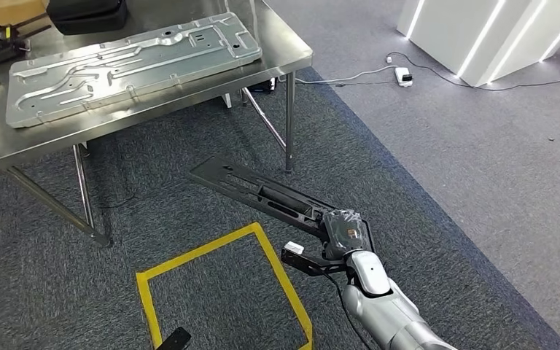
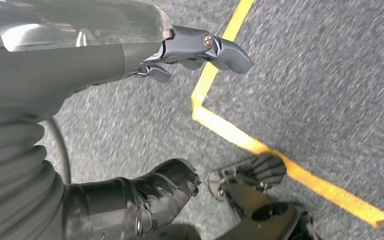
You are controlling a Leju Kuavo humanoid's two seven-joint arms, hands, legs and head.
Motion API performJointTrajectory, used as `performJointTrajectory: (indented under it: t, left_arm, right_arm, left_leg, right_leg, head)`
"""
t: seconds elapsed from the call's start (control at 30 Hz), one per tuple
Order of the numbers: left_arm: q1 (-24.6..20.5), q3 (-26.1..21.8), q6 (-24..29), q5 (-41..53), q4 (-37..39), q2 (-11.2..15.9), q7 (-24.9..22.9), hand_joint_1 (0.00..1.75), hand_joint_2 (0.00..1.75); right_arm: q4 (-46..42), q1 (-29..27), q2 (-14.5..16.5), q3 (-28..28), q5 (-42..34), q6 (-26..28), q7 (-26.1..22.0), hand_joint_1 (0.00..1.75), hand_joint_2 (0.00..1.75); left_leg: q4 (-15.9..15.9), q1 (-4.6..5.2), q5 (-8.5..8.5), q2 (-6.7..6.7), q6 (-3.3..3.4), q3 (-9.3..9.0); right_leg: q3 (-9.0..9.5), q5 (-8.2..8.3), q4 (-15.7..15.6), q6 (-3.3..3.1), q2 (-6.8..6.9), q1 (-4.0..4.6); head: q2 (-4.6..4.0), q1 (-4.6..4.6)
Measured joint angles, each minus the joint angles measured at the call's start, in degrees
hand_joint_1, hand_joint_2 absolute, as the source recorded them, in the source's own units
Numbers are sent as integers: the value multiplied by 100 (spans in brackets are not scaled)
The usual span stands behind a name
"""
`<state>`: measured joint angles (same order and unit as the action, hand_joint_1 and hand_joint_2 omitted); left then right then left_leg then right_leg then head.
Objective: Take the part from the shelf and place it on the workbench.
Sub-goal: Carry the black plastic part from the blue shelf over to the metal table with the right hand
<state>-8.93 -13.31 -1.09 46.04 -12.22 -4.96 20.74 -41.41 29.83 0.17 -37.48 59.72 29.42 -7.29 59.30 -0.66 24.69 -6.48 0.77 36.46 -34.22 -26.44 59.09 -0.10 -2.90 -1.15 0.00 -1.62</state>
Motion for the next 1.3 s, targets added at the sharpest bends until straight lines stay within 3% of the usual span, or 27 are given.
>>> performJointTrajectory:
  t: [0.03,0.1,0.17,0.2,0.23,0.33,0.4,0.5,0.57,0.63,0.67,0.7,0.73,0.77,0.8,0.87,0.93,1.0,1.03,1.07,1.13,1.2,1.23,1.3]
  left_arm:
    - [1,-14,2,-2,0,9,1,0,175]
    - [-18,-33,2,-2,0,15,2,0,175]
    - [-26,-44,2,-3,0,16,1,0,175]
    - [-17,-47,2,-3,0,20,0,0,175]
    - [-6,-49,2,-3,0,24,1,0,175]
    - [7,-61,9,-4,0,38,14,0,175]
    - [9,-73,16,-13,0,40,28,0,175]
    - [39,-80,19,-20,0,40,33,0,175]
    - [44,-82,20,-20,0,41,32,0,175]
    - [45,-85,24,-19,0,46,30,0,175]
    - [49,-86,27,-19,0,49,29,0,175]
    - [53,-87,29,-19,0,50,28,0,175]
    - [58,-87,29,-19,0,50,28,0,175]
    - [62,-87,29,-19,0,50,28,0,175]
    - [64,-87,28,-20,0,48,28,0,175]
    - [59,-88,28,-20,0,43,29,0,175]
    - [60,-91,28,-20,0,40,33,0,175]
    - [75,-95,28,-20,0,44,37,0,175]
    - [82,-98,28,-20,0,46,39,0,175]
    - [83,-101,28,-20,0,49,40,0,175]
    - [78,-107,28,-20,0,47,42,0,175]
    - [83,-118,28,-20,0,47,42,0,175]
    - [90,-124,28,-20,0,48,42,0,175]
    - [95,-136,28,-20,0,56,42,0,175]
  right_arm:
    - [-2,-3,-13,0,-7,7,5,175,175]
    - [-5,-14,-37,0,-20,32,7,175,175]
    - [-6,-39,-64,0,-56,68,-3,175,175]
    - [-6,-60,-76,0,-79,83,-12,175,175]
    - [-7,-83,-85,0,-100,97,-21,175,175]
    - [-21,-130,-103,2,-137,138,-25,175,175]
    - [-36,-145,-114,5,-166,184,-23,175,175]
    - [-56,-171,-125,22,-198,209,-28,175,175]
    - [-63,-185,-138,50,-208,211,-39,175,175]
    - [-62,-211,-157,71,-212,213,-49,175,175]
    - [-62,-235,-166,77,-213,214,-51,175,175]
    - [-62,-261,-173,84,-216,213,-51,175,175]
    - [-62,-283,-178,93,-223,211,-51,175,175]
    - [-62,-297,-183,105,-232,210,-50,175,175]
    - [-62,-302,-185,120,-242,209,-48,175,175]
    - [-61,-299,-192,151,-249,212,-42,175,175]
    - [-60,-303,-196,163,-248,212,-39,175,175]
    - [-60,-308,-198,172,-248,207,-37,175,175]
    - [-60,-306,-200,176,-248,204,-37,175,175]
    - [-60,-299,-201,181,-248,202,-42,175,175]
    - [-59,-285,-201,184,-248,198,-61,175,175]
    - [-52,-281,-201,184,-247,196,-82,175,175]
    - [-48,-282,-200,183,-246,196,-93,175,175]
    - [-44,-283,-192,182,-246,199,-114,175,175]
  left_leg:
    - [118,7,77,145,-28,54]
    - [707,4,383,482,-88,327]
    - [1407,-28,645,594,-139,674]
    - [1533,-42,639,609,-157,740]
    - [1429,-53,526,615,-168,686]
    - [305,-50,40,648,-134,95]
    - [-55,-18,0,658,-72,-91]
    - [-110,-13,1,643,40,-129]
    - [-167,-34,-16,643,128,-173]
    - [-171,-24,-5,638,184,-184]
    - [-164,-16,3,626,195,-185]
    - [-154,-9,13,602,201,-186]
    - [-136,-5,25,562,201,-188]
    - [-112,-3,41,518,191,-190]
    - [-84,-4,60,472,177,-188]
    - [-33,8,89,398,130,-159]
    - [-24,5,84,326,70,-128]
    - [-31,-12,82,279,7,-117]
    - [26,-10,125,321,-23,-91]
    - [188,-13,225,392,-50,-17]
    - [834,-28,550,547,-97,289]
    - [1443,-50,745,594,-136,599]
    - [1481,-56,690,606,-146,628]
    - [908,-61,311,682,-141,352]
  right_leg:
    - [26,15,-39,-37,58,-14]
    - [62,17,-78,-88,165,-10]
    - [74,0,-78,-103,266,-2]
    - [82,-11,-75,-98,306,-3]
    - [95,-24,-70,-87,335,-6]
    - [138,-75,-50,-23,381,-8]
    - [145,-90,-55,36,393,10]
    - [166,-119,-66,138,388,13]
    - [15,-332,272,182,355,4]
    - [-366,-679,1022,202,320,0]
    - [-555,-784,1364,211,313,0]
    - [-675,-787,1548,214,309,-1]
    - [-687,-671,1501,209,304,-2]
    - [-586,-464,1230,195,284,-2]
    - [-420,-240,826,172,222,-2]
    - [-130,-4,190,135,58,-5]
    - [-49,-12,43,111,17,14]
    - [-21,7,-2,54,117,6]
    - [2,19,-36,17,160,-8]
    - [25,32,-71,-19,203,-23]
    - [49,31,-92,-63,270,-17]
    - [53,17,-84,-76,329,-11]
    - [57,5,-77,-74,359,-13]
    - [85,-31,-58,-52,414,-20]
  head:
    - [0,-8]
    - [0,-22]
    - [0,-24]
    - [0,-25]
    - [0,-25]
    - [0,-23]
    - [0,-21]
    - [0,-19]
    - [0,-16]
    - [0,-14]
    - [0,-14]
    - [0,-14]
    - [0,-14]
    - [0,-14]
    - [0,-13]
    - [0,-13]
    - [0,-15]
    - [0,-15]
    - [0,-20]
    - [0,-24]
    - [0,-31]
    - [0,-31]
    - [0,-31]
    - [0,-32]
